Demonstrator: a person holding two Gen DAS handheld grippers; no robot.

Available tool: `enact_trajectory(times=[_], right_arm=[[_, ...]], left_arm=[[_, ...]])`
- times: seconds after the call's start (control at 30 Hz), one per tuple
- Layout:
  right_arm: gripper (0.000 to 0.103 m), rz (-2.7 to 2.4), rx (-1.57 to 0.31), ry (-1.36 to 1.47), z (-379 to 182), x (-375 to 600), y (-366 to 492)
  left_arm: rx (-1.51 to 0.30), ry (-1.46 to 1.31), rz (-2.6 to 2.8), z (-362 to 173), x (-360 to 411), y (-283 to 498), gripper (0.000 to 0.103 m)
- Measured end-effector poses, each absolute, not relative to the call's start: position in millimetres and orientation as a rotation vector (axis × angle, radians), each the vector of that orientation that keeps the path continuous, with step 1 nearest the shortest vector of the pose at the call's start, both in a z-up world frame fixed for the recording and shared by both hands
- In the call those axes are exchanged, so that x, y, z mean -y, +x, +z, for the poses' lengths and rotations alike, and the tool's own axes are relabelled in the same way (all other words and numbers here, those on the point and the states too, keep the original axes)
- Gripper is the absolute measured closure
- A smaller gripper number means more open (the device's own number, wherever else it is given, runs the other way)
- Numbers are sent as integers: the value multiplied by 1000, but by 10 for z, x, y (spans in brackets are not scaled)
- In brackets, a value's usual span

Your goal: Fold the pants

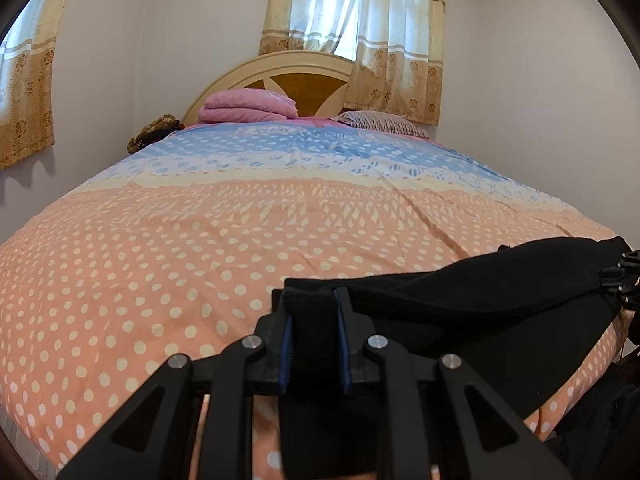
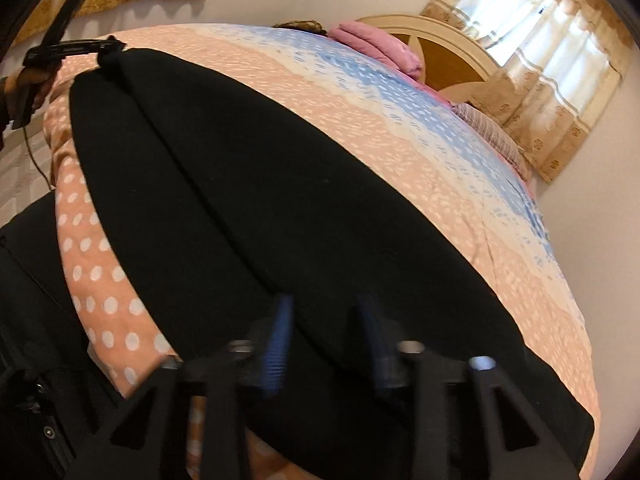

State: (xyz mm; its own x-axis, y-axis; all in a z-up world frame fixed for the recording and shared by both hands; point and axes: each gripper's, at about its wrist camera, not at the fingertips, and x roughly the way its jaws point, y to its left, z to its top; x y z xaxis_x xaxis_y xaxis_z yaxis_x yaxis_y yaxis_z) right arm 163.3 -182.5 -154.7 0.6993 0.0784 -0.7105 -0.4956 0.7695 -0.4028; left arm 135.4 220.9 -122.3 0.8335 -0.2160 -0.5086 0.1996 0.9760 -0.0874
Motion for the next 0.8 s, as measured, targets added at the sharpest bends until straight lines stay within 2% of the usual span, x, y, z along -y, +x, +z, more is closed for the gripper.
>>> enact_trajectory(times=[0.07,0.33,0.6,0.7,0.77,0.8], right_arm=[[99,335,-702,-641,-1471,1820,1566],[100,334,-618,-543,-972,1982,1208],[100,387,-758,-593,-1507,1943,1160],[100,380,-785,-592,-1635,1968,1172],[100,375,-791,-597,-1664,1949,1190],[100,375,-796,-596,-1673,1941,1203]], left_arm=[[-544,-23,-220,-1217,-2198,1375,83],[-488,-24,-257,-1072,-2251,1214,83],[-535,-30,-272,-1372,-2293,965,81],[-513,-23,-255,-1394,-2297,885,74],[-506,-8,-217,-1396,-2322,857,53],[-497,4,-194,-1391,-2346,823,48]])
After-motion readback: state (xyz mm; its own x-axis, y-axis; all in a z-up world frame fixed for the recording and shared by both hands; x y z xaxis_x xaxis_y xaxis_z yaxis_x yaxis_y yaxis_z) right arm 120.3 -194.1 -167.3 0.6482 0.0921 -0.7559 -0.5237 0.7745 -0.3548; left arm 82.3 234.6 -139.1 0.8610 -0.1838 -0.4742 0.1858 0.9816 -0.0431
